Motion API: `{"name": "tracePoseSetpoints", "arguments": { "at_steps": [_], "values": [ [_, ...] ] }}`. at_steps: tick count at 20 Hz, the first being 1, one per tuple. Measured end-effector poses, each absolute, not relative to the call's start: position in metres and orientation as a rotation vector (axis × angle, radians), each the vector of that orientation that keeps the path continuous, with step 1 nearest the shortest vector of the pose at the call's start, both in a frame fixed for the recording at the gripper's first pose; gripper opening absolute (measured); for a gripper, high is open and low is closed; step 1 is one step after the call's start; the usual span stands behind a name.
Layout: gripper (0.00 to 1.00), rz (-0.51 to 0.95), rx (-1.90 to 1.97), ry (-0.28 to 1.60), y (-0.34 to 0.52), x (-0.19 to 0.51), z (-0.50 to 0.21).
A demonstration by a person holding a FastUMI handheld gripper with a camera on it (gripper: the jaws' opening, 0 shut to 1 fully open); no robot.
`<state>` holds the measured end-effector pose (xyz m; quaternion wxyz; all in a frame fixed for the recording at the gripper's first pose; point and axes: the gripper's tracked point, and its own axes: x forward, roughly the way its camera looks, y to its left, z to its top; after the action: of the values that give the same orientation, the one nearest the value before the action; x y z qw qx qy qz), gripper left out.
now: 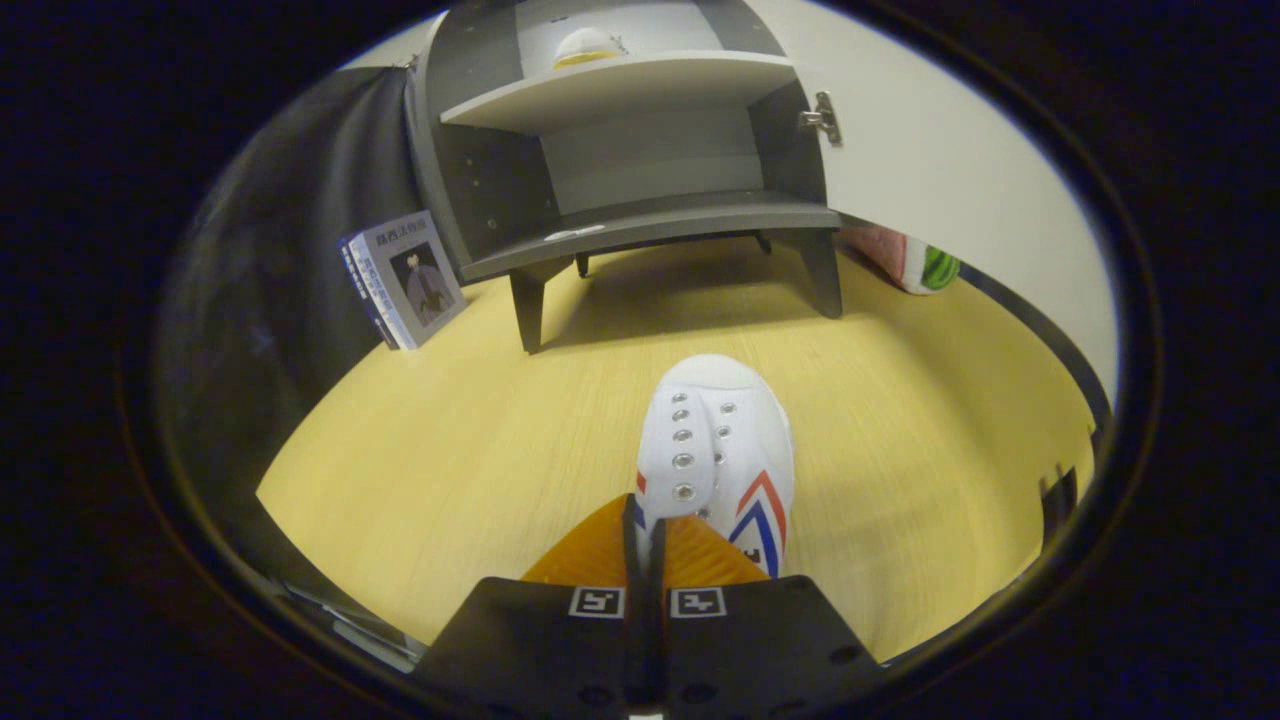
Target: Open the shoe cabinet door, grab the shoes and put them into the shoe cabinet, then close the shoe cabinet door.
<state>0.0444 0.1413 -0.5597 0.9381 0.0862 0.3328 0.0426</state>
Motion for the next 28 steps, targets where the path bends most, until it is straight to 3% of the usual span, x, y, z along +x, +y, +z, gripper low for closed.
{"name": "tracePoseSetpoints", "arguments": {
  "at_steps": [11, 21, 28],
  "values": [
    [0.02, 0.135, 0.187, 0.553, 0.139, 0.049, -0.484],
    [0.02, 0.092, 0.071, 0.371, 0.14, 0.079, -0.294],
    [0.02, 0.048, -0.043, 0.3, 0.12, 0.155, -0.208]
  ]
}}
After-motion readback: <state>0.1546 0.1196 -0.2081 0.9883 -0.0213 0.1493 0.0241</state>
